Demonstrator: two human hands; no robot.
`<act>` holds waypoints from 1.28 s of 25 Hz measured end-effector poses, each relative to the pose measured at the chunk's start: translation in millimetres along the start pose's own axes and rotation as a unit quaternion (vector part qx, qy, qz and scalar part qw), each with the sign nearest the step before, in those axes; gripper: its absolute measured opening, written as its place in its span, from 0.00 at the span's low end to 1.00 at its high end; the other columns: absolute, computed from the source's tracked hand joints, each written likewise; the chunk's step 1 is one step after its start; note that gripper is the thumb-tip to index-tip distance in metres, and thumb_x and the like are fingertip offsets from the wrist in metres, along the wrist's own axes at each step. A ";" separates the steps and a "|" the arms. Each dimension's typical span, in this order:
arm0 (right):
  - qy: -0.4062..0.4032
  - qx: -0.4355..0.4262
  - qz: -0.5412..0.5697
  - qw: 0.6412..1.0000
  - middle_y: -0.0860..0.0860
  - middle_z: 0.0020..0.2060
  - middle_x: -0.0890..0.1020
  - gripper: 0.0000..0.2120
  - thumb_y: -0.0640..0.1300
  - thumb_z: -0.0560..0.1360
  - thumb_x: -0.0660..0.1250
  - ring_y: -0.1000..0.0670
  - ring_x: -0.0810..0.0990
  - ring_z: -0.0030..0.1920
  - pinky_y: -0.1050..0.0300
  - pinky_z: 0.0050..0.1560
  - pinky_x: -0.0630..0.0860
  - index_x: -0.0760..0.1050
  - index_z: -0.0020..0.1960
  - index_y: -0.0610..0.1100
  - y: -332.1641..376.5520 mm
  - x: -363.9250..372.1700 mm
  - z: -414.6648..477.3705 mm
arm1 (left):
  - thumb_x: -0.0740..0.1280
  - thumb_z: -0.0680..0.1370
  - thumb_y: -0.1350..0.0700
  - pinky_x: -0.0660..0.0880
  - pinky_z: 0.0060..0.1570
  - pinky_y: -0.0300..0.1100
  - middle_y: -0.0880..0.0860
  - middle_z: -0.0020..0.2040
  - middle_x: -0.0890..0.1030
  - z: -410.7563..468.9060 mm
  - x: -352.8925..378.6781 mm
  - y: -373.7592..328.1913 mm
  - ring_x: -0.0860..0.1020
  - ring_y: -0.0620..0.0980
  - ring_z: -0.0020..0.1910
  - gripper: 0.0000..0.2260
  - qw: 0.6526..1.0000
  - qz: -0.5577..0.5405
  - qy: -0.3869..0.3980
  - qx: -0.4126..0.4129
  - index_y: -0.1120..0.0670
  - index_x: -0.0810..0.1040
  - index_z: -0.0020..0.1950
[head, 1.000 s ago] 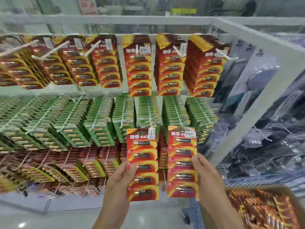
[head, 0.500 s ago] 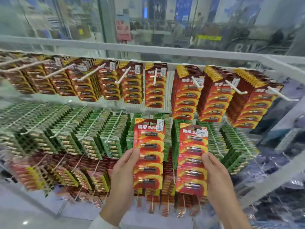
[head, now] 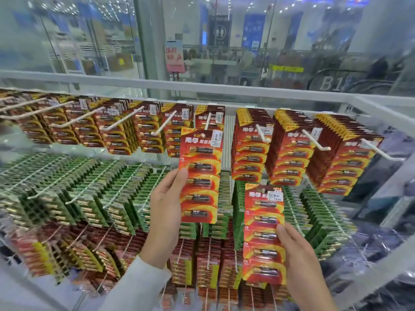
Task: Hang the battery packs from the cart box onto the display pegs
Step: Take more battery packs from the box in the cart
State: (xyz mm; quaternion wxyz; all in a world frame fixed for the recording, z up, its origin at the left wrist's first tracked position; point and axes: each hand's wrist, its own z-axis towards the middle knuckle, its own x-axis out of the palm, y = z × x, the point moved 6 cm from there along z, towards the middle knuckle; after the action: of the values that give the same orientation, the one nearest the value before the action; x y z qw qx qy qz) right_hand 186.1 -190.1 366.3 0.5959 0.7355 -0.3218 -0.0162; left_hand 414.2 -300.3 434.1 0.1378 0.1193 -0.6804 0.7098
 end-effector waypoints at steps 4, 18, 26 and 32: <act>-0.001 0.000 -0.002 1.000 0.48 0.40 0.88 0.06 0.46 0.82 0.64 0.47 0.88 0.37 0.46 0.44 0.79 0.79 0.54 0.47 7.0 -3.6 -2.9 | 0.66 0.84 0.51 0.83 0.37 0.47 0.57 0.49 0.88 3.6 4.6 1.4 0.87 0.57 0.43 0.10 1.000 0.007 0.001 -0.017 0.53 0.84 0.58; -0.063 -0.181 -0.075 0.979 0.49 0.49 0.88 0.11 0.50 0.83 0.62 0.48 0.88 0.47 0.47 0.48 0.80 0.83 0.54 0.52 110.7 -30.6 -13.5 | 0.64 0.86 0.51 0.84 0.48 0.50 0.51 0.50 0.89 137.9 44.6 29.7 0.88 0.51 0.47 0.07 0.998 0.057 0.000 -0.036 0.49 0.82 0.57; -0.086 -0.163 -0.058 0.981 0.48 0.48 0.88 0.09 0.49 0.83 0.63 0.46 0.88 0.46 0.45 0.49 0.81 0.82 0.55 0.49 110.1 -39.8 -10.3 | 0.65 0.85 0.50 0.84 0.46 0.50 0.49 0.47 0.89 139.0 42.2 31.4 0.88 0.52 0.47 0.07 0.998 0.056 -0.014 -0.015 0.48 0.83 0.54; -0.091 -0.155 -0.094 0.979 0.50 0.46 0.88 0.10 0.50 0.84 0.62 0.46 0.88 0.45 0.49 0.44 0.82 0.81 0.57 0.49 116.9 -34.3 17.2 | 0.65 0.85 0.51 0.84 0.44 0.49 0.48 0.44 0.89 136.8 42.3 31.1 0.88 0.50 0.44 0.07 0.997 0.079 -0.011 0.000 0.49 0.82 0.53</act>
State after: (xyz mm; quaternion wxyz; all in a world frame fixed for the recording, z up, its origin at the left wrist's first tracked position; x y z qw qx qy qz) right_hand 98.8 -197.8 452.7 0.6665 0.6570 -0.2977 -0.1886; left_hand 361.1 -436.7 426.4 0.0736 0.0731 -0.6891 0.7172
